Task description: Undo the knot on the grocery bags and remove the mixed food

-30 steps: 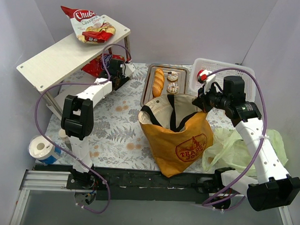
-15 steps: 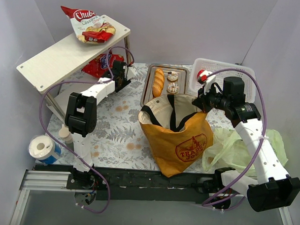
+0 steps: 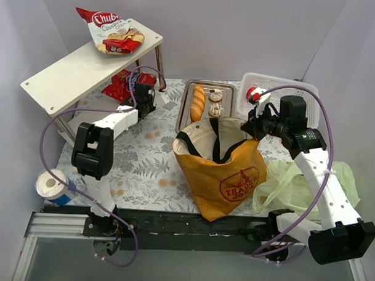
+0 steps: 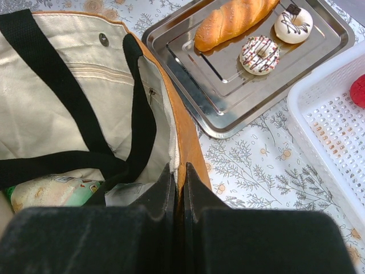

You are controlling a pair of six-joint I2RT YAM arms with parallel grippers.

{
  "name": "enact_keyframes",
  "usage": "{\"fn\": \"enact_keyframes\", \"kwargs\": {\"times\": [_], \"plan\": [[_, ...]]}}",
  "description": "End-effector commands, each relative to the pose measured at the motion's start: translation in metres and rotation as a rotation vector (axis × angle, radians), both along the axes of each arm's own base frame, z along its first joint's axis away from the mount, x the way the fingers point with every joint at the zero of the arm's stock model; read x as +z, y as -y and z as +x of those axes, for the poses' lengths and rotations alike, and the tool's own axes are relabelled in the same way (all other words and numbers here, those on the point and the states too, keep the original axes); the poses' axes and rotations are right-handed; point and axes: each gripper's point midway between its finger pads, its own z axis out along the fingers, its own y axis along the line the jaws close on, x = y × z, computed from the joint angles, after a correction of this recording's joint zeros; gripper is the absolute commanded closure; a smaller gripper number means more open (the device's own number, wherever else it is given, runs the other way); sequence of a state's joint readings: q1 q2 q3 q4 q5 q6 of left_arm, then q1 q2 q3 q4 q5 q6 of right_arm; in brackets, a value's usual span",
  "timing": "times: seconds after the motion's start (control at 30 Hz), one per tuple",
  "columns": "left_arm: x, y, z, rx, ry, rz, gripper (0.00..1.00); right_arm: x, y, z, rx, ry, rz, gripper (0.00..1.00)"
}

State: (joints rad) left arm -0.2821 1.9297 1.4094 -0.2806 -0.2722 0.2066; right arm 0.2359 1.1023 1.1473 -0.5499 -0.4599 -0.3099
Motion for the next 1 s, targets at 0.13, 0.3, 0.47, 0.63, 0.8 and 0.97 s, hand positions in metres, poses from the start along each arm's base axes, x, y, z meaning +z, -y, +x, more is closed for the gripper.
{"fn": "enact_keyframes", "kwargs": {"times": [0.13, 0.3, 0.47, 0.63, 0.8, 0.97], "plan": [[0.056, 0.002, -0.040, -0.301, 0.194, 0.007, 1.00, -0.006, 0.002, 0.000, -0.008, -0.006, 0.013, 0.99], [0.063, 0.004, -0.031, -0.389, 0.275, 0.015, 1.00, -0.007, 0.002, -0.001, -0.007, -0.007, 0.015, 0.99], [0.069, 0.006, -0.014, -0.472, 0.329, 0.022, 1.00, -0.007, 0.003, -0.002, -0.008, -0.009, 0.010, 0.99], [0.074, 0.009, -0.008, -0.540, 0.360, 0.026, 1.00, -0.007, 0.005, -0.004, -0.014, -0.002, 0.005, 0.99], [0.073, -0.015, -0.006, -0.445, 0.362, 0.083, 1.00, -0.009, 0.011, -0.006, -0.032, 0.001, 0.004, 0.99], [0.090, -0.062, 0.006, -0.102, 0.435, 0.076, 0.48, -0.011, 0.012, -0.007, -0.033, -0.008, 0.009, 0.99]]}}
